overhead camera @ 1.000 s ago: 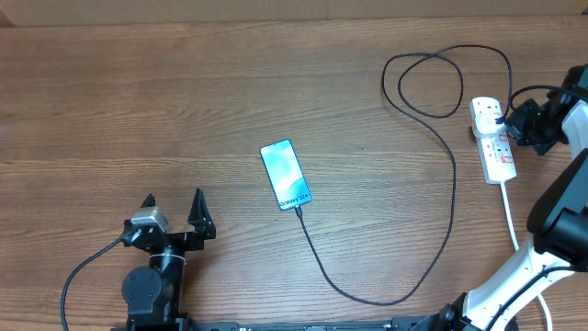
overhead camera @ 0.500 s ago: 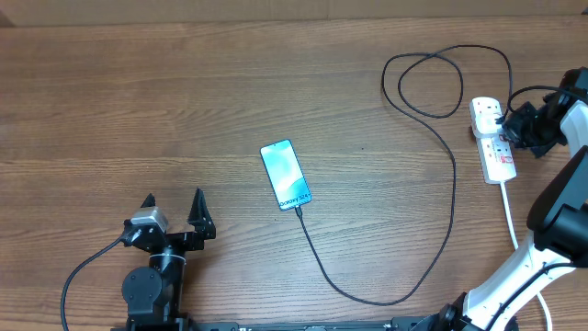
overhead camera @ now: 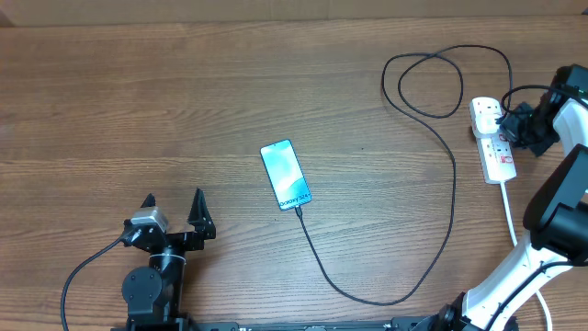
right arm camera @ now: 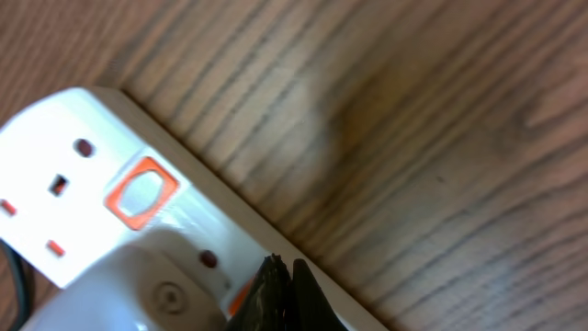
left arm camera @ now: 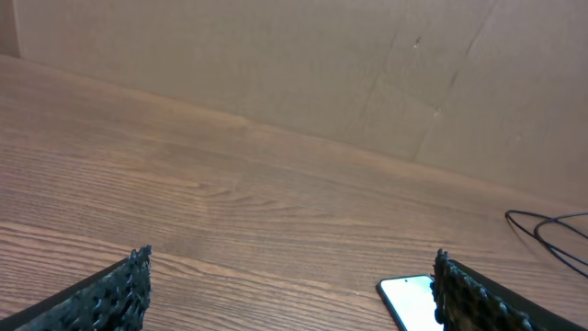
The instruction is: Plug charger to phone and switch on socket
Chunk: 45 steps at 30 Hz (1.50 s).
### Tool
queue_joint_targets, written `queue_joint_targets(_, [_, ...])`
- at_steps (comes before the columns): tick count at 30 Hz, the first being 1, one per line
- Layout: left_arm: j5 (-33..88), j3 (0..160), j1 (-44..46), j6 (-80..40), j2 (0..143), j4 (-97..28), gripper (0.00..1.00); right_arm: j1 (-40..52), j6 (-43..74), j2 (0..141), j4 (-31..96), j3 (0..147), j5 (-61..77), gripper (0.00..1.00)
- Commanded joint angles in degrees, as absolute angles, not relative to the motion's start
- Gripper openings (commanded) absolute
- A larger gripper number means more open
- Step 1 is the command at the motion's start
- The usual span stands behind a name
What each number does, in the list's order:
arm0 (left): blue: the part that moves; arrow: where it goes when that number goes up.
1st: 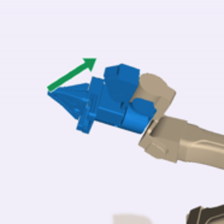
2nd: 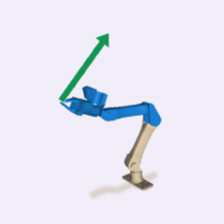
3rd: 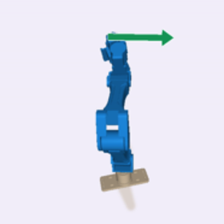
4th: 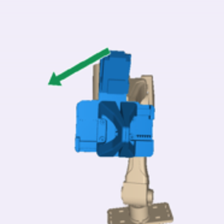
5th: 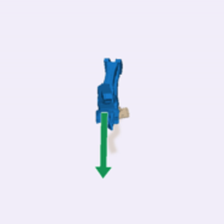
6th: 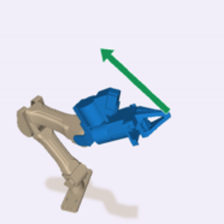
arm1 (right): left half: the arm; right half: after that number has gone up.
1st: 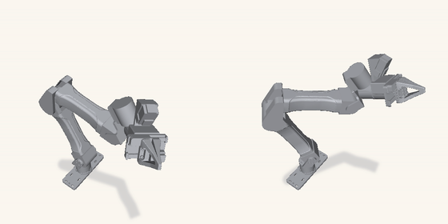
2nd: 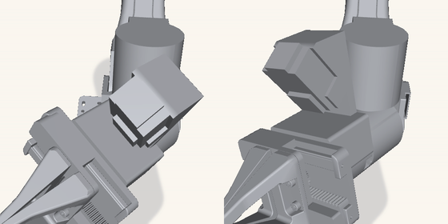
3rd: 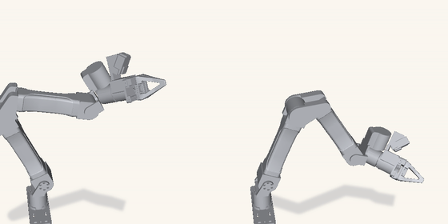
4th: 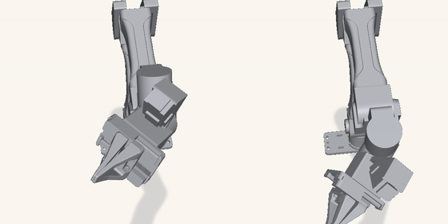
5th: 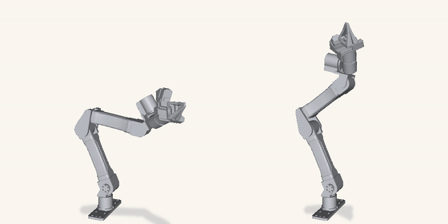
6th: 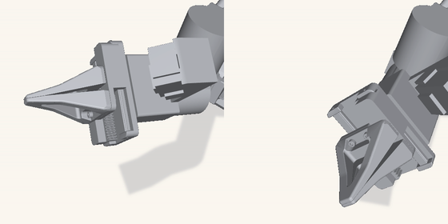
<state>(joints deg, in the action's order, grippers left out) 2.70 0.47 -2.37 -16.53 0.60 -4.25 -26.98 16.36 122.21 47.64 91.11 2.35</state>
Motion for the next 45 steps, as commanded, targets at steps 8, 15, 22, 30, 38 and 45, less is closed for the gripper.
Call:
queue_joint_targets(8, [2.33,0.27,-2.70,-15.84,0.25,-4.36,0.99,-25.34,16.21,123.48,49.43,89.95,8.84,0.04])
queue_joint_targets(15, [2.33,0.27,-2.70,-15.84,0.25,-4.36,1.00,-23.29,14.90,123.48,52.23,89.95,12.29,0.04])
queue_joint_targets(22, [2.33,0.27,-2.70,-15.84,0.25,-4.36,1.00,-21.47,14.96,123.48,53.15,89.95,12.10,0.04])
queue_joint_targets(30, [2.33,0.27,-2.70,-15.84,0.25,-4.36,1.00,-21.61,15.14,115.59,61.63,90.87,11.79,0.04])
queue_joint_targets(38, [2.33,0.27,-2.70,-15.84,0.25,-4.36,1.00,-19.55,13.78,92.14,69.01,90.80,7.79,0.04])
queue_joint_targets(45, [2.33,0.27,-2.70,-15.84,0.25,-4.36,0.99,-6.94,7.33,72.40,74.37,89.19,10.35,0.04])
